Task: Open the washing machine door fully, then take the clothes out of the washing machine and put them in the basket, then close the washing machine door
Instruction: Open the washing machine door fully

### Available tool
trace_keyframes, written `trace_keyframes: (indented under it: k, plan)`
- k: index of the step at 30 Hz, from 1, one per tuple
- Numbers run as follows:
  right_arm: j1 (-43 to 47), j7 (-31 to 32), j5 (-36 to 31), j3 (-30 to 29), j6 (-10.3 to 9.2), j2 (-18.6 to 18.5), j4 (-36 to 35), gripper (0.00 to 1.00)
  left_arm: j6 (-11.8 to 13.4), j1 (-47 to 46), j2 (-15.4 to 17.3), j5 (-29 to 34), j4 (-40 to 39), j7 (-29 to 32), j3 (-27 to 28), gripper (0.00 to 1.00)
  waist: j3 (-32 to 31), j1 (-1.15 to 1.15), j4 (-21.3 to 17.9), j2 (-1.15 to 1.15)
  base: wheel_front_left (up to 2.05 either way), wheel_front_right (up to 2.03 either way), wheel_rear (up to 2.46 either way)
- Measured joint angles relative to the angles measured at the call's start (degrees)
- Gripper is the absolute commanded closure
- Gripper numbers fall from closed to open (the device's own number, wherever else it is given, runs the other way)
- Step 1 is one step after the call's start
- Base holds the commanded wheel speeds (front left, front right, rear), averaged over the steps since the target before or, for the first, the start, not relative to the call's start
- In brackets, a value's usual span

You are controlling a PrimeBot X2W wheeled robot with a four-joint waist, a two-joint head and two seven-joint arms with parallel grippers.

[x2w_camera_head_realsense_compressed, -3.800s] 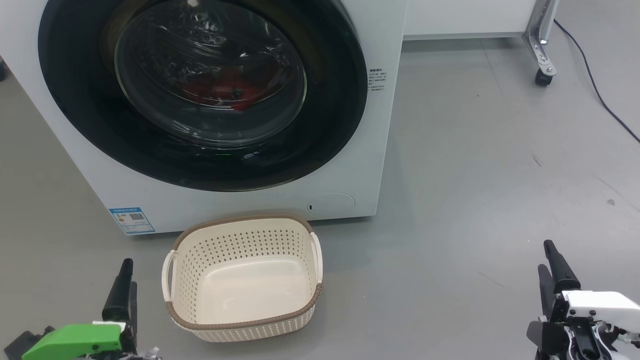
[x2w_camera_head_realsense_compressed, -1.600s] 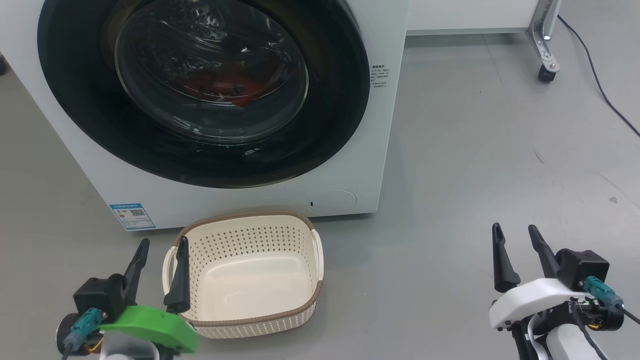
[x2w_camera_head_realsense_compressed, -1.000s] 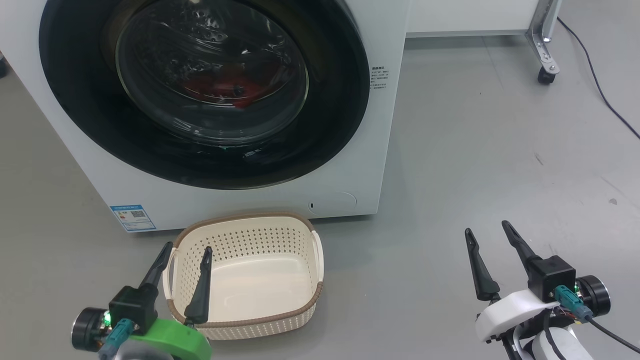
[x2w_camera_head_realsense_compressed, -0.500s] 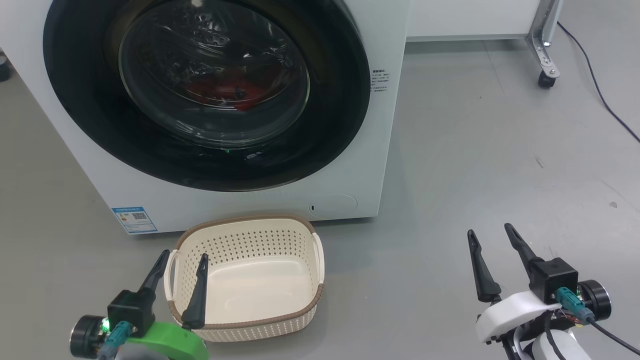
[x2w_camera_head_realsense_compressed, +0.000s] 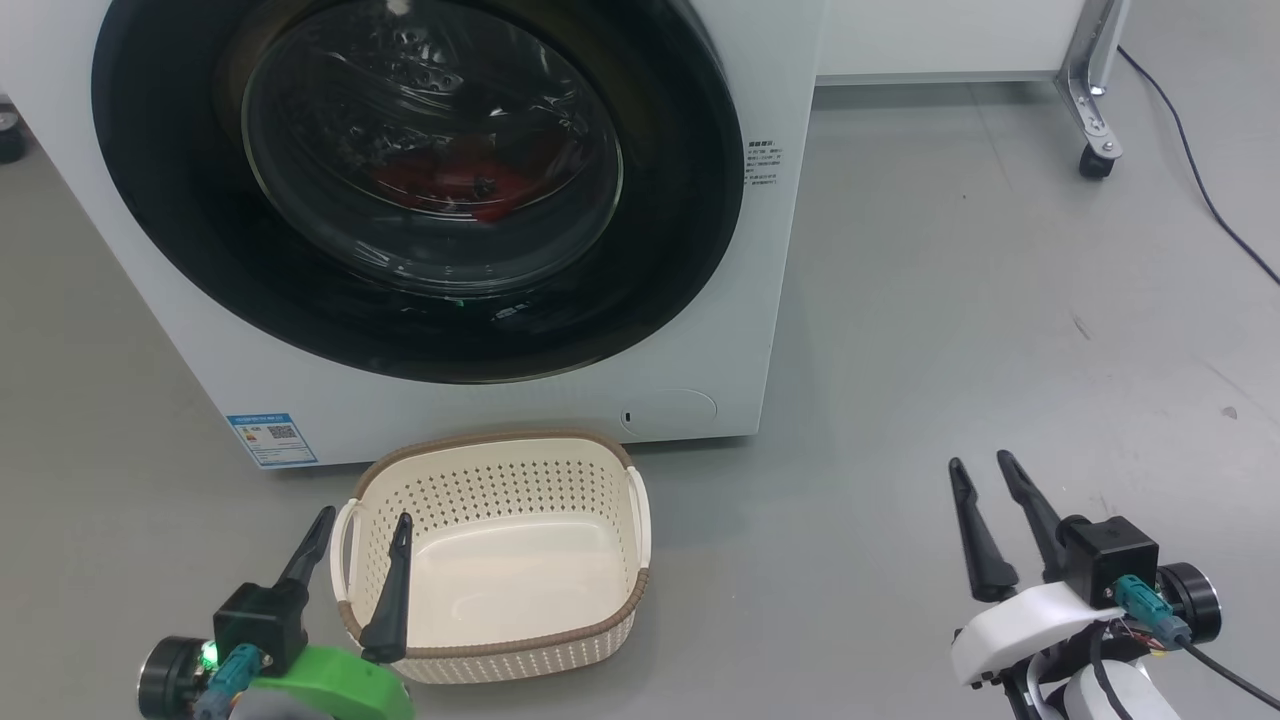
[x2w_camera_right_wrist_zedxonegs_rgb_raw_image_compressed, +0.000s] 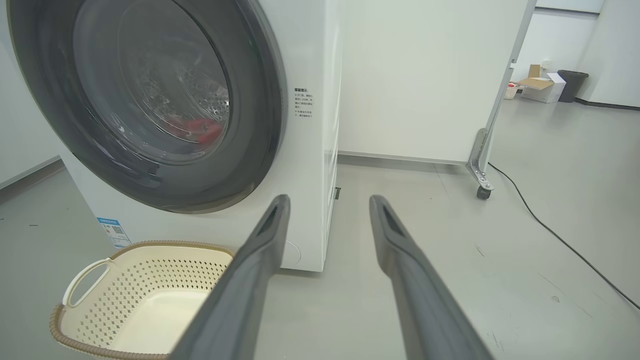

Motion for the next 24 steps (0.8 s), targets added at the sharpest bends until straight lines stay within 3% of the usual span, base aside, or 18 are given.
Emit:
trace_keyframes:
  k: [17, 24]
  plan:
    - [0.14, -0.01, 1.24, -1.64, 2.11, 1.18, 1.36, 1.0, -0.4, -0.03, -0.59, 0.43, 0.63, 0.0, 0.68, 0.0, -0.06, 0.0, 0.08, 0.0, 0.0, 0.0, 0.0]
    - [0.21, -0.01, 7.03, -4.06, 3.74, 2.97, 1.99, 1.0, -0.41, -0.07, -0.9, 0.71, 0.6, 0.0, 0.93, 0.0, 0.49, 0.0, 0.23, 0.0, 0.0, 0.0, 0.0]
